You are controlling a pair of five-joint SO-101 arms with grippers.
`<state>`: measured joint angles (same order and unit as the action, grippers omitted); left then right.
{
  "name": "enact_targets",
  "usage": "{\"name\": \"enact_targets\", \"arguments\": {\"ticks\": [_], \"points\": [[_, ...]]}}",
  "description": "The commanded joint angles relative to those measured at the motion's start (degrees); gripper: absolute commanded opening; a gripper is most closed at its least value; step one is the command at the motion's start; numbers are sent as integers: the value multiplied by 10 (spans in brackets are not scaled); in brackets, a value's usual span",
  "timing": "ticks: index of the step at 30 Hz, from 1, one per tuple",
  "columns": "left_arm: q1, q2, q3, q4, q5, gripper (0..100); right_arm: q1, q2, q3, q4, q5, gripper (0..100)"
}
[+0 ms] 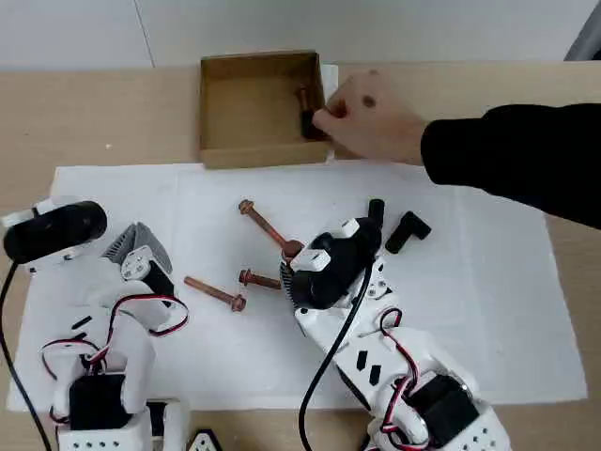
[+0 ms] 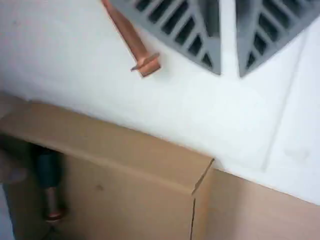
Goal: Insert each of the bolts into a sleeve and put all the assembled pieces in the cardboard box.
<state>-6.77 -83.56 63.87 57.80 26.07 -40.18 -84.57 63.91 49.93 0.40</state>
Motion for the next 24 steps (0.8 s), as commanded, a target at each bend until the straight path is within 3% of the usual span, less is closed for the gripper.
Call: {"name": "enact_targets", "arguments": {"ticks": [1,14,24], "points": [[2,-2,0,-5,-3,6,6,-3,-10,-35,0,3],[32,-2,80,57,-4,6,22,102,-43,-115,-15,3],[43,-4,94,66,-4,6,118,353,-253,-131,-18,3]]}}
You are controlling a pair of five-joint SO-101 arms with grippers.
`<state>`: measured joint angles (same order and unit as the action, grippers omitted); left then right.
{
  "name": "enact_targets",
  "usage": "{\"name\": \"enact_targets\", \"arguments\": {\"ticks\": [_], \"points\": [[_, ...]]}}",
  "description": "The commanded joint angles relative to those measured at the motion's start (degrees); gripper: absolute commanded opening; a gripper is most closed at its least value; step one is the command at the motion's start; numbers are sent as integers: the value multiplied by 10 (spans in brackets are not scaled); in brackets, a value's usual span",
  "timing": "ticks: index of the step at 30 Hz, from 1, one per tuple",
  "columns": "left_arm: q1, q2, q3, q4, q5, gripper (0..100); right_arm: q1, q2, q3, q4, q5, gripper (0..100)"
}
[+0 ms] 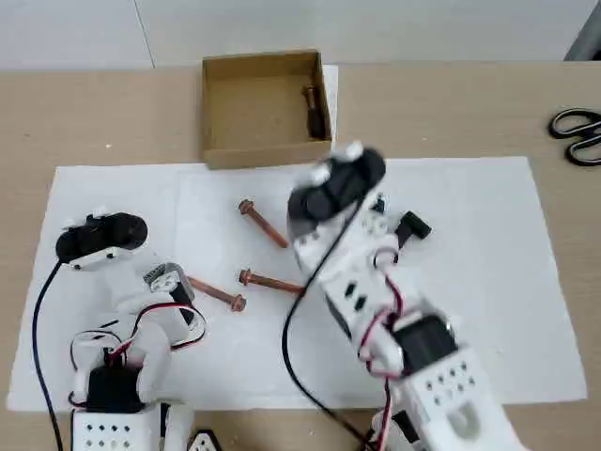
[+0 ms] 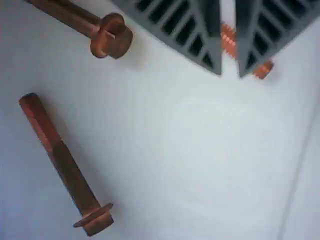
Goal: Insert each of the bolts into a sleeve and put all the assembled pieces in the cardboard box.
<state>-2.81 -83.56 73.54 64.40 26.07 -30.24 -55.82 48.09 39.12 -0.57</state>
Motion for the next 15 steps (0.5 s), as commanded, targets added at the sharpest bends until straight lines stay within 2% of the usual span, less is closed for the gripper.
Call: {"name": "enact_targets", "arguments": {"ticks": [1,5,10,15], "points": [[4,-4,-3,0,-4,6,23,95,-121,-23,-8,3],[4,-4,-3,0,-4,6,40,211,-224,-23,-9,3],[1,-4,-4,1,-4,6,67,363,-363,-24,-59,3],[1,-4,-4,1,-4,6,77,517,-512,-23,-65,3]]}}
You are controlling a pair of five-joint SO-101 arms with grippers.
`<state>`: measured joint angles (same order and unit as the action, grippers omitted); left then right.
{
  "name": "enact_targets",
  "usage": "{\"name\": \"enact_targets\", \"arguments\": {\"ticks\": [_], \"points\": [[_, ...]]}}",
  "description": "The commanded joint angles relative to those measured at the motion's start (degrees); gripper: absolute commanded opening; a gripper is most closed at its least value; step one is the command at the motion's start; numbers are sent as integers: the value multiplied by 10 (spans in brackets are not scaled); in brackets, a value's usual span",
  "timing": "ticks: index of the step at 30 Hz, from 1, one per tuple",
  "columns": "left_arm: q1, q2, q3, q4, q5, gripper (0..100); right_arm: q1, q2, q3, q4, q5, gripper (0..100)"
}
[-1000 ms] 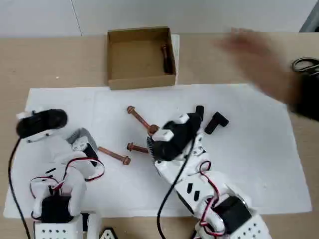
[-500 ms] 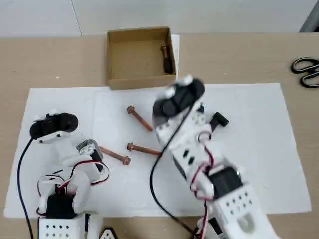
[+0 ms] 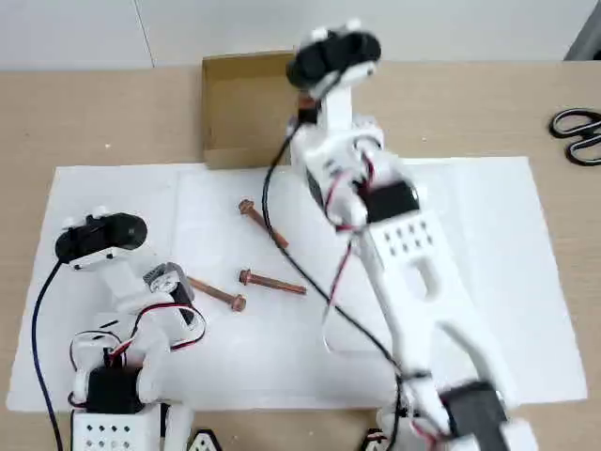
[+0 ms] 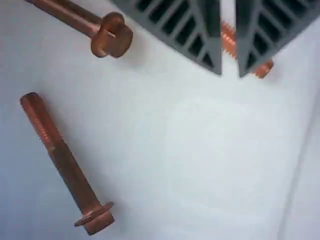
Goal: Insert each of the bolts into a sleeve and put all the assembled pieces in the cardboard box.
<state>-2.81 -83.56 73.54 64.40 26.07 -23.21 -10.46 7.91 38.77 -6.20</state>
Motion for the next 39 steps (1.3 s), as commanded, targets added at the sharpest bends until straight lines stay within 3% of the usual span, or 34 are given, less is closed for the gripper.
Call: {"name": "enact_targets", "arguments": {"ticks": [1,29,35,39], "points": [[1,-4,-4,0,-4,6,7,95,-140,-20,-9,3],[2,-4,-5,1,-4,6,26,669,-728,-11,-4,7],[4,-4,-4,1,-4,6,21,703,-802,75,19,14],[4,-4,-4,1,-4,6,22,701,-820,123,20,116]]}}
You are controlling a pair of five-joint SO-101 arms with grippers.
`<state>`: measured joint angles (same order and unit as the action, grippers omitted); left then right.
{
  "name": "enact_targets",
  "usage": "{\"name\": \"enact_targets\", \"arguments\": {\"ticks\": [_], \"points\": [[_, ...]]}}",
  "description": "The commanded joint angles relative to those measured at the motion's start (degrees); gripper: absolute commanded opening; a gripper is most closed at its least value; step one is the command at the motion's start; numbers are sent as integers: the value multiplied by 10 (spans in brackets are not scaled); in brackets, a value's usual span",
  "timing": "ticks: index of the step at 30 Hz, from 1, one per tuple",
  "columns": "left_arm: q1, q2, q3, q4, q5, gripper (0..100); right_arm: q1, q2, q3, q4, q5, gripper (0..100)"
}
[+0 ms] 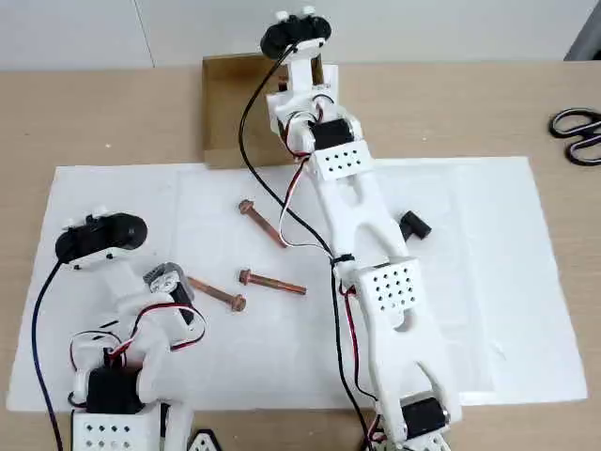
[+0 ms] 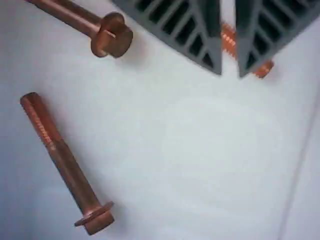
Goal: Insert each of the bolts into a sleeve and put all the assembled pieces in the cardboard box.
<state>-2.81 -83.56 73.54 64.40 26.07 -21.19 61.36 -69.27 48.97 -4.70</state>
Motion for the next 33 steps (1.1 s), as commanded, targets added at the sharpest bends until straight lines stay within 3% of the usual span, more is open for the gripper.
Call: {"name": "enact_targets", "arguments": {"ticks": [1,5,13,19,27,33], "points": [[4,-4,-4,1,-4,6,2,-17,-53,31,5,148],[4,-4,-4,0,-4,6,2,-18,-87,78,5,232],[4,-4,-4,0,-4,6,4,-18,-168,154,4,232],[4,-4,-6,0,-4,6,7,-16,-274,323,6,231],[2,-5,-39,1,-4,6,70,-55,-269,498,3,231],[1,-5,-46,3,-4,6,87,-140,-219,508,4,231]]}}
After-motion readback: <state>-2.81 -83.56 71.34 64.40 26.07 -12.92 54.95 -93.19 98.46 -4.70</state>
